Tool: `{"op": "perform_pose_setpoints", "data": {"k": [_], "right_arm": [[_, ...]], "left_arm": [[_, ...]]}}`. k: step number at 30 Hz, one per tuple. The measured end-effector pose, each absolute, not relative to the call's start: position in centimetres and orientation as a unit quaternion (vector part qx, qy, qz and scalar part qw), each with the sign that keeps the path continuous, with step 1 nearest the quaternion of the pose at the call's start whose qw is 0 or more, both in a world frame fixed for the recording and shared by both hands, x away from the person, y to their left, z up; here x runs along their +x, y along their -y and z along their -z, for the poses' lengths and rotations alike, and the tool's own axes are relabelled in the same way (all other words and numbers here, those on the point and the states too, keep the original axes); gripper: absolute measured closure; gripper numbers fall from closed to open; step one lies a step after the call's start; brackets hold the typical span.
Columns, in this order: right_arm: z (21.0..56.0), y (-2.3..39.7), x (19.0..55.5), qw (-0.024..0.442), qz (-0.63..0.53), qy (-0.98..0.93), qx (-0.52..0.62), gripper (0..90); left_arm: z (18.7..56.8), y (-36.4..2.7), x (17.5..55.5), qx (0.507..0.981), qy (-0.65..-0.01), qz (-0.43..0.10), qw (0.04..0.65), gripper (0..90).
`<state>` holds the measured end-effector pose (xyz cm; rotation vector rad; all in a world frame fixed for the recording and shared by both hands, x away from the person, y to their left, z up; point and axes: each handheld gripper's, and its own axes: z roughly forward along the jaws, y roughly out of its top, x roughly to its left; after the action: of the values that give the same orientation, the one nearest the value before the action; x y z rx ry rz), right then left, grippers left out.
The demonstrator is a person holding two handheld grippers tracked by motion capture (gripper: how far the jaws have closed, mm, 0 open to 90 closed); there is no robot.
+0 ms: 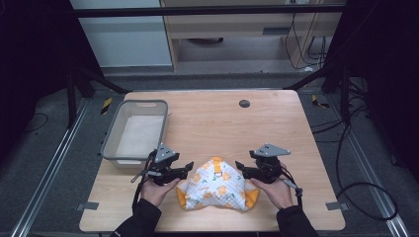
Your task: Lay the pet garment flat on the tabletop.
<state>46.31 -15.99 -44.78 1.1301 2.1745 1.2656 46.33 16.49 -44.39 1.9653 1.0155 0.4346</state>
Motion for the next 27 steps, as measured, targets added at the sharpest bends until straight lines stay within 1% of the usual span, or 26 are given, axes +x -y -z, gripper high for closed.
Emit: {"op": "perform_pose_setpoints", "data": {"k": [3, 6, 13, 14, 20, 23, 24, 27], "right_arm": [[45.2, 15.8, 46.4, 0.185, -0.449, -0.777, 0.4, 33.5], [45.9, 15.6, 46.6, 0.176, -0.444, -0.783, 0.4, 36.5], [46.4, 14.9, 46.5, 0.165, -0.439, -0.794, 0.387, 41.6], [46.6, 14.6, 46.4, 0.163, -0.436, -0.8, 0.38, 43.6], [47.4, 14.1, 46.5, 0.146, -0.428, -0.809, 0.375, 49.0], [47.7, 14.0, 46.6, 0.136, -0.427, -0.811, 0.376, 52.1], [47.7, 14.0, 46.6, 0.136, -0.427, -0.811, 0.376, 52.1], [48.0, 13.9, 46.6, 0.128, -0.425, -0.813, 0.376, 55.3]], "left_arm": [[44.7, -16.0, 46.4, 0.795, -0.4, -0.17, 0.424, 33.4], [45.5, -15.3, 46.4, 0.804, -0.394, -0.161, 0.416, 33.9], [46.3, -14.6, 46.4, 0.813, -0.388, -0.155, 0.405, 35.0], [46.5, -14.5, 46.4, 0.815, -0.388, -0.152, 0.404, 35.9], [47.0, -14.2, 46.6, 0.824, -0.381, -0.142, 0.394, 40.2], [47.3, -13.8, 46.5, 0.83, -0.374, -0.138, 0.389, 45.7], [47.3, -13.8, 46.5, 0.832, -0.373, -0.136, 0.388, 45.7], [47.7, -13.6, 46.5, 0.834, -0.371, -0.127, 0.387, 50.3]]}}
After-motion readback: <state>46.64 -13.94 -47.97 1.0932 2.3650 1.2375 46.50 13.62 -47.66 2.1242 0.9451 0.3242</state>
